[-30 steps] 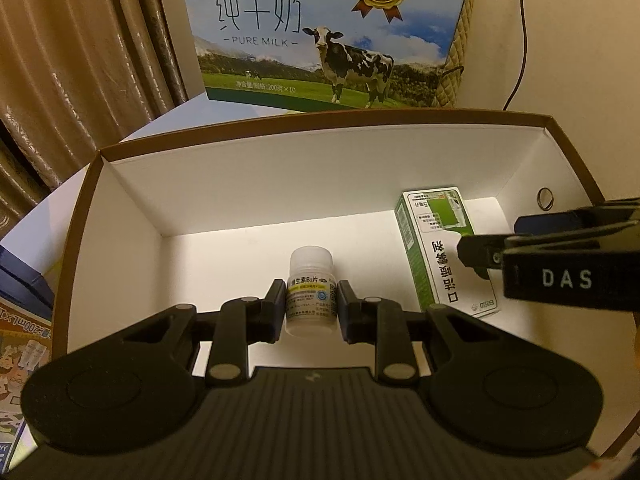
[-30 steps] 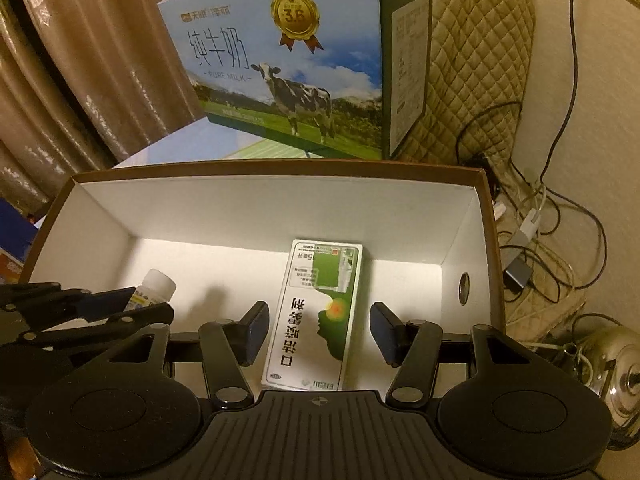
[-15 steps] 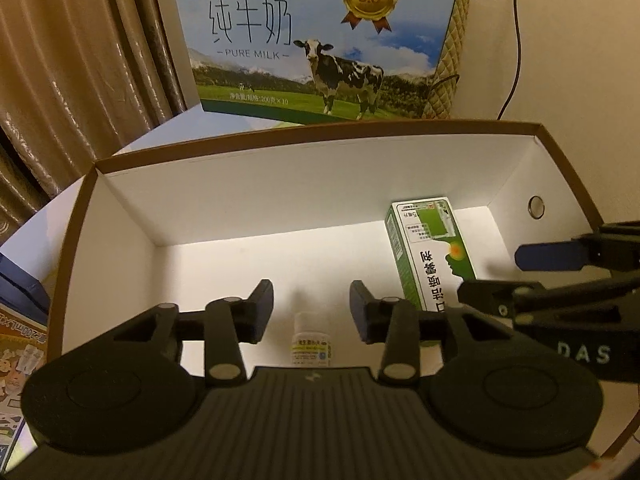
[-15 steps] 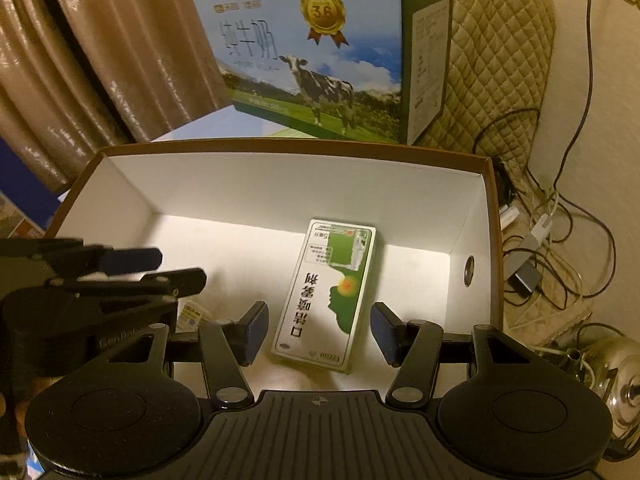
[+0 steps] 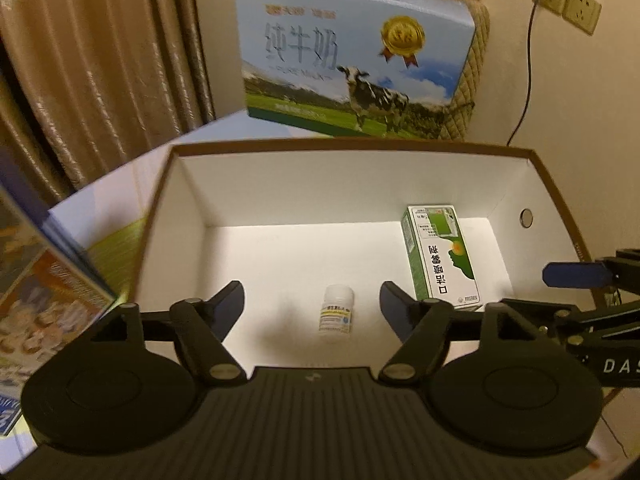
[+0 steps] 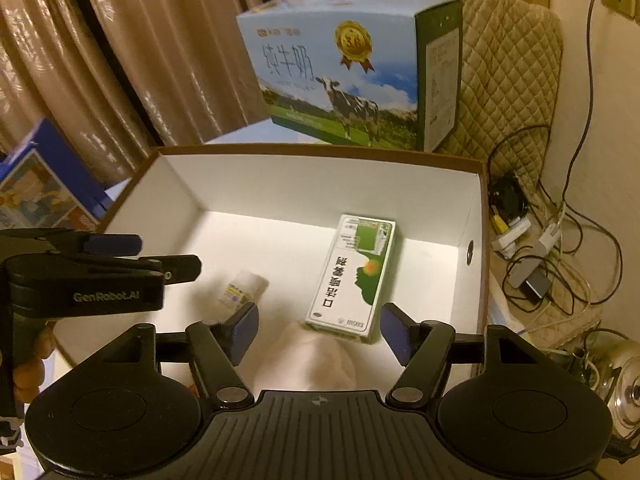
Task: Organize objects
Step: 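Lower both items into the box and open both grippers, then withdraw both grippers from the box toward the remaining table items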
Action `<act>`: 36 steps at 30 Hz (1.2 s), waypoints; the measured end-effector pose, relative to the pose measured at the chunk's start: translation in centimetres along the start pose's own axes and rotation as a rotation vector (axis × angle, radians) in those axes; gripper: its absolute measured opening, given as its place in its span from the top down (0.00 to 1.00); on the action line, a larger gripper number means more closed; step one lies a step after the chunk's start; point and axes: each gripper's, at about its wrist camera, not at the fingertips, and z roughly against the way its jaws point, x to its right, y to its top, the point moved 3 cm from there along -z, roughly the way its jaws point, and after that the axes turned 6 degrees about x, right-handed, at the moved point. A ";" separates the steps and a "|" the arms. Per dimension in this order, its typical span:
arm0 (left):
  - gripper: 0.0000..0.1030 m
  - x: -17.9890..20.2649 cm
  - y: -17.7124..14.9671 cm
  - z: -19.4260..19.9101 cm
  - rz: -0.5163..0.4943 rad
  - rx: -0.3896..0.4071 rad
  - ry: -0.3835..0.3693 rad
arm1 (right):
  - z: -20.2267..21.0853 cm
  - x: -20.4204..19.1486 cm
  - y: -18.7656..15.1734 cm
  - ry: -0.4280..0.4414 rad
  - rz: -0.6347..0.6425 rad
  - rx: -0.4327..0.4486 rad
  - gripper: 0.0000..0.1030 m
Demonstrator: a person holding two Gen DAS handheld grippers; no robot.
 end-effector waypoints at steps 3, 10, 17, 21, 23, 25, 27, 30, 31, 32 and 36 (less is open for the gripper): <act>0.21 -0.6 -0.1 2.3 0.007 0.033 0.013 | 1.5 -0.6 -0.4 0.021 -0.007 0.021 0.35; 0.15 -1.7 -1.3 8.3 0.062 0.093 0.023 | 5.3 -1.6 -1.6 0.039 -0.018 0.062 0.33; 0.14 -2.7 -3.8 13.2 0.140 0.109 0.051 | 9.2 -2.7 -2.8 0.051 -0.020 0.108 0.33; 0.14 -3.6 -5.4 16.4 0.187 0.142 0.054 | 11.0 -3.3 -3.8 0.051 -0.013 0.121 0.33; 0.14 -3.8 -6.3 17.7 0.204 0.147 0.067 | 11.9 -3.6 -4.5 0.050 -0.005 0.123 0.33; 0.14 -3.9 -7.4 18.9 0.214 0.151 0.077 | 12.7 -3.8 -5.2 0.052 -0.004 0.125 0.33; 0.14 -4.0 -8.4 20.1 0.221 0.153 0.079 | 13.4 -3.9 -5.9 0.050 -0.006 0.124 0.33; 0.14 -4.2 -10.1 21.5 0.231 0.147 0.078 | 14.4 -4.2 -7.0 0.049 -0.008 0.123 0.33; 0.14 -4.2 -10.6 21.9 0.231 0.145 0.078 | 14.7 -4.3 -7.3 0.047 -0.009 0.121 0.33; 0.14 -4.2 -11.2 22.3 0.233 0.143 0.082 | 14.9 -4.5 -7.7 0.048 -0.010 0.119 0.33; 0.14 -4.4 -12.9 23.5 0.234 0.133 0.083 | 15.9 -5.2 -9.2 0.052 -0.010 0.109 0.33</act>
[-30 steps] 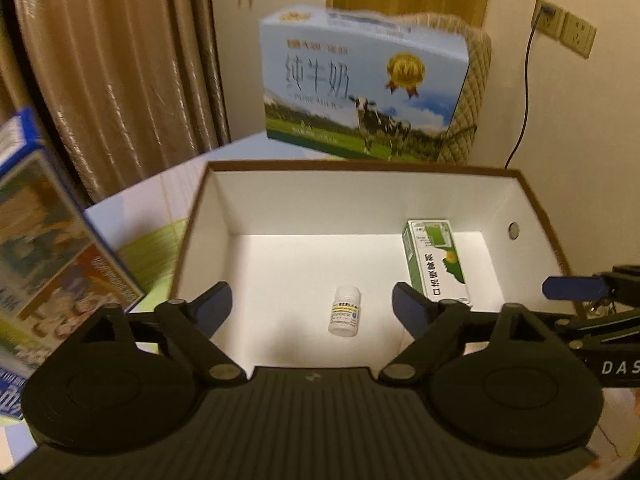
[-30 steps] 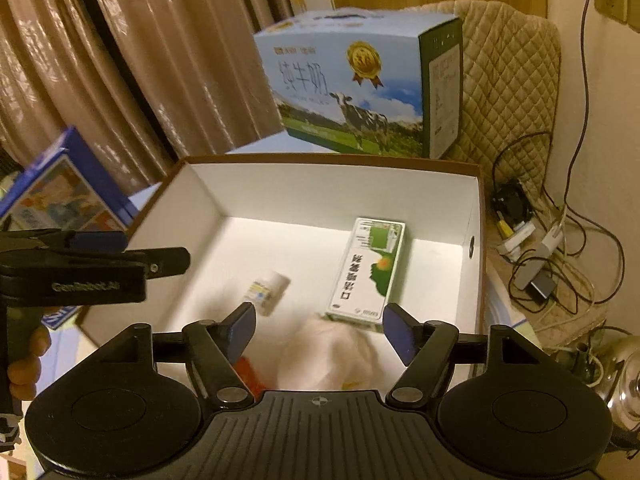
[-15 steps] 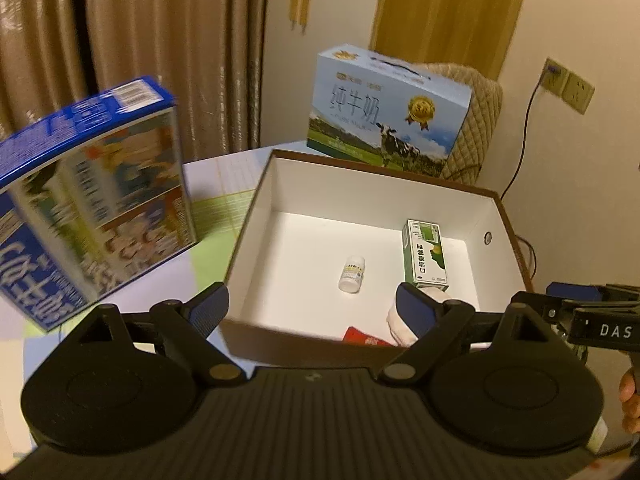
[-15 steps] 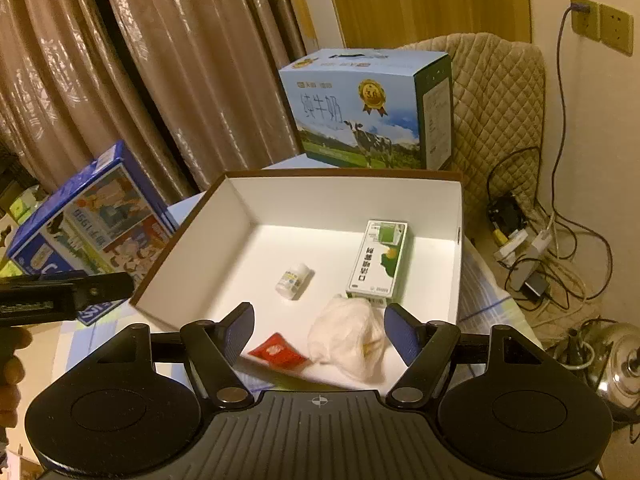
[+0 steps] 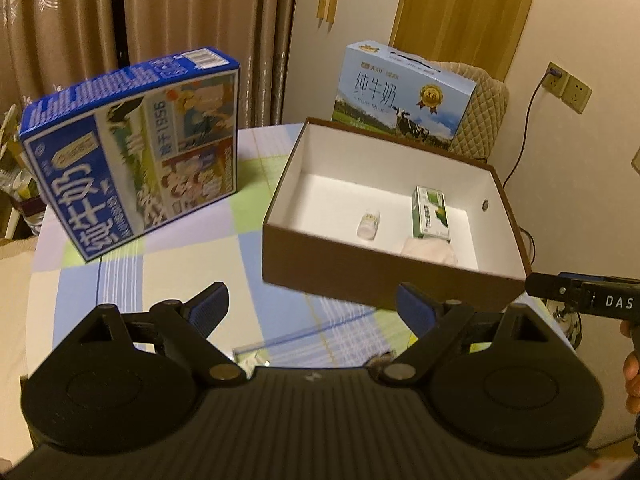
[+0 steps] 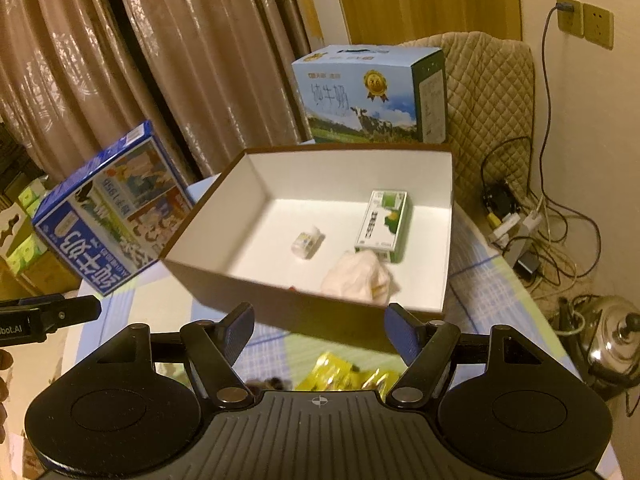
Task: Organize objects
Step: 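Withdraw both grippers from the box toward the remaining table items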
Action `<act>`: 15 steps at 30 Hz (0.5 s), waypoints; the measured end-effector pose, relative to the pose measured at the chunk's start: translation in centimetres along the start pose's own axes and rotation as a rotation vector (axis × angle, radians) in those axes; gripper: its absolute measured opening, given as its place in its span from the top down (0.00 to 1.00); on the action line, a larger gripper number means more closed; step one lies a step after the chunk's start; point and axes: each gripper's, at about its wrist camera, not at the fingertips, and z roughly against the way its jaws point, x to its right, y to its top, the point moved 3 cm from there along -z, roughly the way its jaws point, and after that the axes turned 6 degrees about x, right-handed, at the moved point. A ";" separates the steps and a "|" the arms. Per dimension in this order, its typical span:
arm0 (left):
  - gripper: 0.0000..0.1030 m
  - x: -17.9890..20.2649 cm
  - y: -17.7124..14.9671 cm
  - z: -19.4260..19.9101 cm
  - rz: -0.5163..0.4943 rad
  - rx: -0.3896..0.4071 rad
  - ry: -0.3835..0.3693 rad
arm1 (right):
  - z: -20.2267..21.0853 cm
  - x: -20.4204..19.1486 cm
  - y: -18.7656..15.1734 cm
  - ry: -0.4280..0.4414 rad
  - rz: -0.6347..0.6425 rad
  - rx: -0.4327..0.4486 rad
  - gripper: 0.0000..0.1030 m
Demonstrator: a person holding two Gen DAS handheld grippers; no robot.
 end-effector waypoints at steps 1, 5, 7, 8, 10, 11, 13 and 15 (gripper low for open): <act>0.14 -0.1 -0.3 0.3 -0.001 -0.002 0.000 | 0.2 -0.2 -0.4 0.000 0.000 -0.004 0.33; 0.14 -0.4 -1.7 1.3 0.005 -0.017 -0.021 | 0.7 -0.8 -2.1 0.000 -0.004 -0.024 0.33; 0.14 -0.5 -2.5 1.9 0.008 -0.022 -0.031 | 1.0 -0.9 -2.9 -0.004 -0.004 -0.035 0.33; 0.14 -0.5 -2.8 2.0 0.009 -0.025 -0.034 | 1.2 -1.0 -3.3 -0.007 -0.003 -0.040 0.33; 0.14 -0.6 -3.6 2.3 0.012 -0.038 -0.037 | 1.5 -1.1 -4.1 -0.009 0.001 -0.050 0.33; 0.14 -0.7 -4.0 2.4 0.014 -0.045 -0.039 | 1.7 -1.2 -4.5 -0.009 0.003 -0.055 0.33; 0.14 -0.9 -4.8 2.4 0.019 -0.063 -0.037 | 2.1 -1.4 -5.4 -0.009 0.006 -0.065 0.33; 0.14 -1.1 -5.5 2.5 0.028 -0.079 -0.046 | 2.3 -1.5 -6.2 -0.009 0.010 -0.076 0.33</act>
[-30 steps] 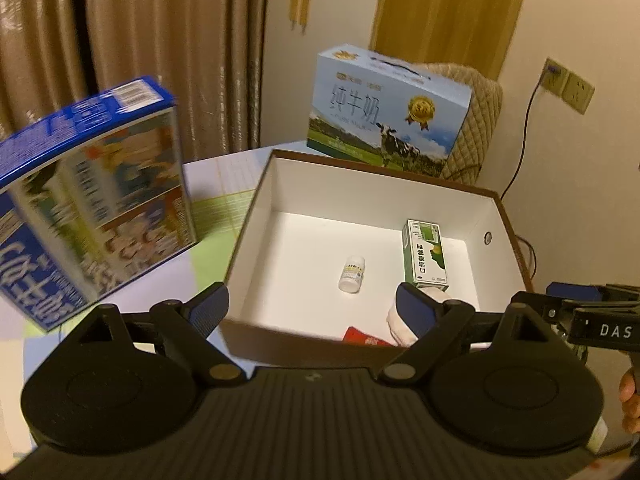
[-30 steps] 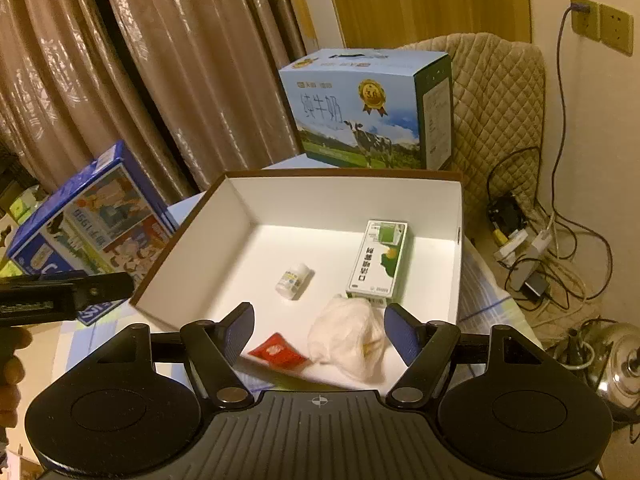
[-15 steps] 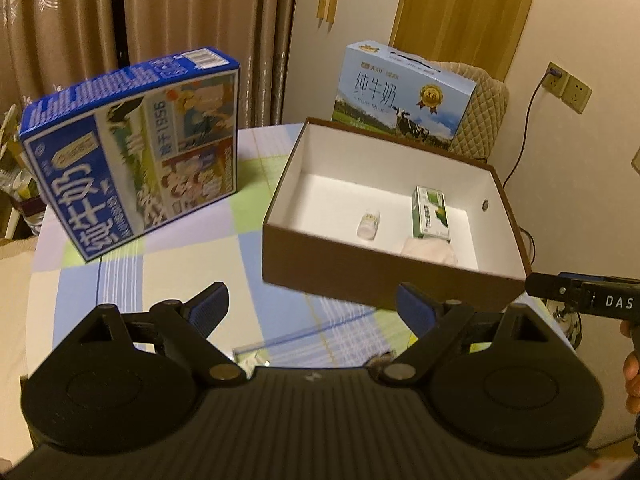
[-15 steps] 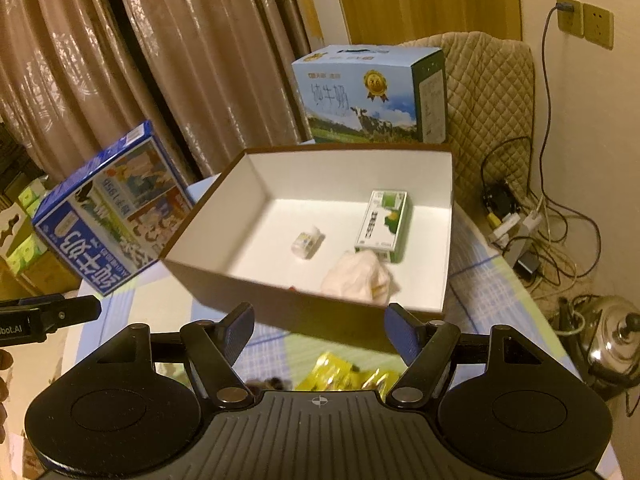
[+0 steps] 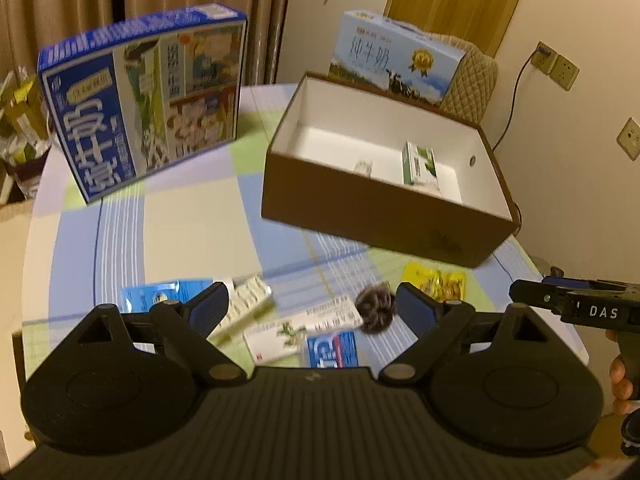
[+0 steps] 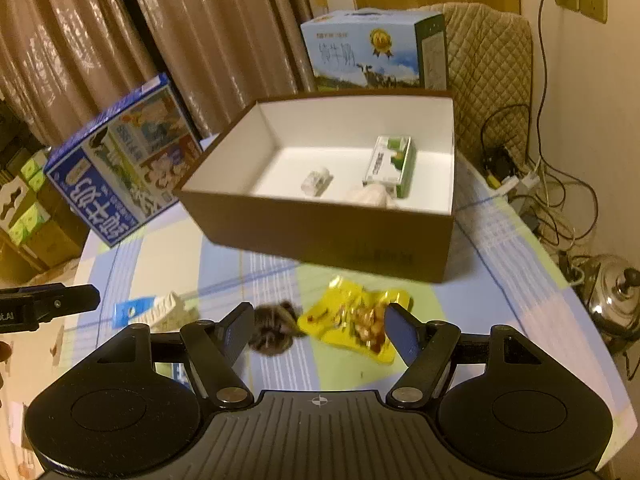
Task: Organize objects
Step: 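Withdraw both grippers from the box toward the remaining table items, then grasp the blue toothpick box with the left gripper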
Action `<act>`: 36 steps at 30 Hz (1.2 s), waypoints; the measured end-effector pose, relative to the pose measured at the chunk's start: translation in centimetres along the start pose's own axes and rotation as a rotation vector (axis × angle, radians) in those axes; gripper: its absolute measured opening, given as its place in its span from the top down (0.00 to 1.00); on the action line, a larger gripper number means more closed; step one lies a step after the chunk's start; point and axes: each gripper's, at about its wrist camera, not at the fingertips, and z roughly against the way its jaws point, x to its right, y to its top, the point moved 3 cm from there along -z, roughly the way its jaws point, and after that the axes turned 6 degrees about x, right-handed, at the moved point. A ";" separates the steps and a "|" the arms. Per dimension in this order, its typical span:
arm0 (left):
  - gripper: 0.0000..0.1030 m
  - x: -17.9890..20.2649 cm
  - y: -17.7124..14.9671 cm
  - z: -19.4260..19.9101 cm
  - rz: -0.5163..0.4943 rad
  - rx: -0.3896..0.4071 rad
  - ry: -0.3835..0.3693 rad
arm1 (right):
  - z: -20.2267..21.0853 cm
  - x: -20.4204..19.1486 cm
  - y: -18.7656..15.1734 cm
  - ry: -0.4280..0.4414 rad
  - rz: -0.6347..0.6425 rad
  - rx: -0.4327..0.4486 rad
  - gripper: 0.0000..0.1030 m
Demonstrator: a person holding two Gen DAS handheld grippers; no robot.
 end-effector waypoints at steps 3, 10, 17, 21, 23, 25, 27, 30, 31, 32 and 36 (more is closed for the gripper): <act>0.14 -0.2 -1.0 0.1 0.012 -0.019 -0.011 | 0.1 -0.2 -0.9 0.001 0.004 -0.016 0.33; 0.14 0.0 -3.9 -0.2 0.010 -0.072 -0.028 | 0.1 -0.4 -2.7 0.006 0.007 -0.046 0.33; 0.14 0.9 -6.2 -1.2 -0.001 -0.119 -0.034 | -0.5 -0.4 -4.2 0.011 0.014 -0.090 0.33; 0.14 1.3 -6.9 -1.8 -0.007 -0.134 -0.026 | -0.9 -0.4 -4.9 0.013 0.023 -0.113 0.33; 0.14 1.5 -7.1 -2.1 -0.013 -0.142 -0.018 | -1.1 -0.3 -5.1 0.013 0.025 -0.122 0.33; 0.14 1.6 -7.3 -2.3 -0.021 -0.146 -0.011 | -1.3 -0.3 -5.2 0.012 0.026 -0.127 0.33; 0.14 1.7 -7.4 -2.5 -0.026 -0.149 -0.009 | -1.5 -0.2 -5.2 0.012 0.028 -0.131 0.33; 0.14 1.7 -7.4 -2.7 -0.028 -0.152 -0.004 | -1.8 0.0 -5.3 0.013 0.031 -0.137 0.33; 0.14 1.7 -7.4 -2.8 -0.028 -0.154 -0.002 | -1.9 0.0 -5.3 0.013 0.032 -0.140 0.33; 0.14 1.8 -7.4 -3.0 -0.027 -0.156 0.000 | -2.0 0.0 -5.3 0.013 0.032 -0.142 0.33; 0.15 1.9 -7.4 -3.5 -0.025 -0.165 0.006 | -2.5 0.2 -5.3 0.014 0.038 -0.154 0.33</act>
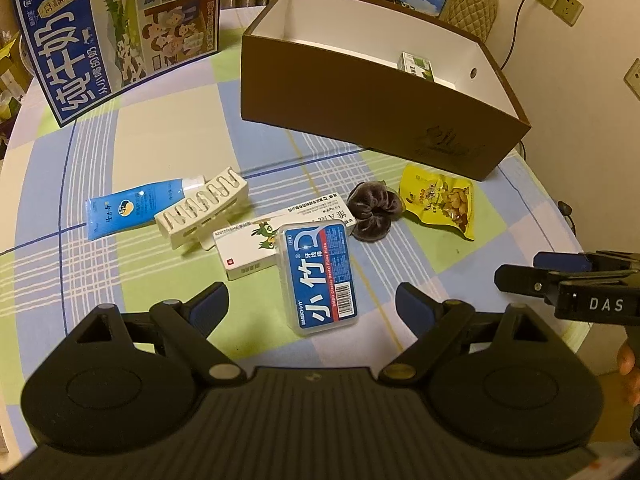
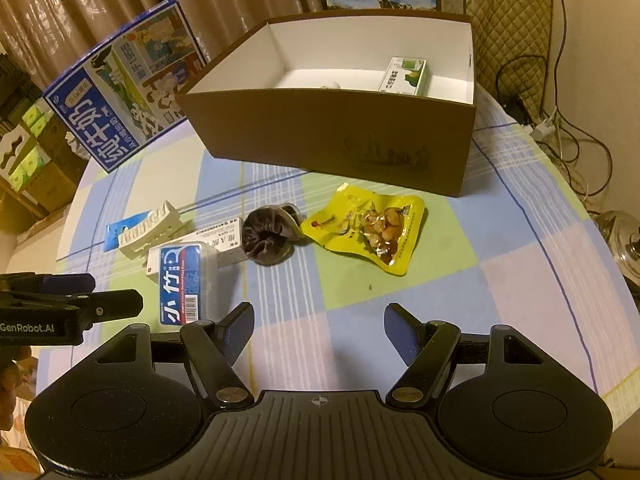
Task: Organize objects
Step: 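Grasp the blue toothpick box with the left gripper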
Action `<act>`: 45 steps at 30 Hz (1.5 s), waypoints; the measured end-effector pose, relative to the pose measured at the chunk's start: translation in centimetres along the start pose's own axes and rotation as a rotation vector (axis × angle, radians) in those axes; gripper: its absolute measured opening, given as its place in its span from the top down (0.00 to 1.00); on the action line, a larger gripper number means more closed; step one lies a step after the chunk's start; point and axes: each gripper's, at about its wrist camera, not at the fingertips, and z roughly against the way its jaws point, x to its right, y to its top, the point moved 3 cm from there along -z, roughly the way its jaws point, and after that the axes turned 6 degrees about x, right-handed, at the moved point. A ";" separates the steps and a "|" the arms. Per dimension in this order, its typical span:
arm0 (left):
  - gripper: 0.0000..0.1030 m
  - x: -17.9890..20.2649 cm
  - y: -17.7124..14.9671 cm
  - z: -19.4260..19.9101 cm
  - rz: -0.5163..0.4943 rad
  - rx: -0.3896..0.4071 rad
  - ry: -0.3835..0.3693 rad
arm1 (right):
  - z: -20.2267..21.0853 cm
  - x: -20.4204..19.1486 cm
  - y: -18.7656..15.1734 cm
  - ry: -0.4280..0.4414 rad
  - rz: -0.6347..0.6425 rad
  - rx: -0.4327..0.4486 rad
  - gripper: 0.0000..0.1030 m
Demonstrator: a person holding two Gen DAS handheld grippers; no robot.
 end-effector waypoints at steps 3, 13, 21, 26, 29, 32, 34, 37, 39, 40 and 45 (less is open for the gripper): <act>0.15 0.2 0.0 -0.6 -0.002 -0.007 0.003 | -0.3 0.2 0.0 0.000 0.001 -0.007 0.33; 0.15 1.0 0.3 -2.6 -0.012 -0.027 0.016 | -1.5 1.1 0.1 -0.003 -0.001 -0.034 0.33; 0.18 1.6 0.5 -4.7 -0.008 -0.043 0.040 | -2.4 1.9 0.5 -0.005 -0.002 -0.050 0.33; 0.18 1.8 0.4 -6.5 -0.009 -0.061 0.060 | -3.0 2.7 0.5 -0.007 -0.005 -0.067 0.33; 0.20 1.9 0.4 -7.3 -0.016 -0.064 0.071 | -3.3 3.1 0.6 -0.008 -0.009 -0.074 0.33; 0.27 2.1 0.4 -8.1 -0.021 -0.068 0.087 | -3.5 3.6 0.7 -0.011 -0.013 -0.079 0.33; 0.29 2.1 0.4 -8.5 -0.022 -0.068 0.097 | -3.6 4.0 0.8 -0.013 -0.014 -0.082 0.33; 0.38 2.2 0.4 -9.0 -0.029 -0.067 0.107 | -3.9 4.4 0.9 -0.014 -0.014 -0.087 0.33; 0.43 2.3 0.4 -9.3 -0.036 -0.072 0.115 | -4.1 4.7 1.1 -0.013 -0.010 -0.090 0.33; 0.44 2.3 0.3 -9.4 -0.038 -0.074 0.118 | -4.2 4.9 1.2 -0.014 -0.005 -0.091 0.33; 0.45 2.3 0.2 -9.0 -0.037 -0.053 0.131 | -4.6 5.3 2.1 0.002 0.053 -0.060 0.33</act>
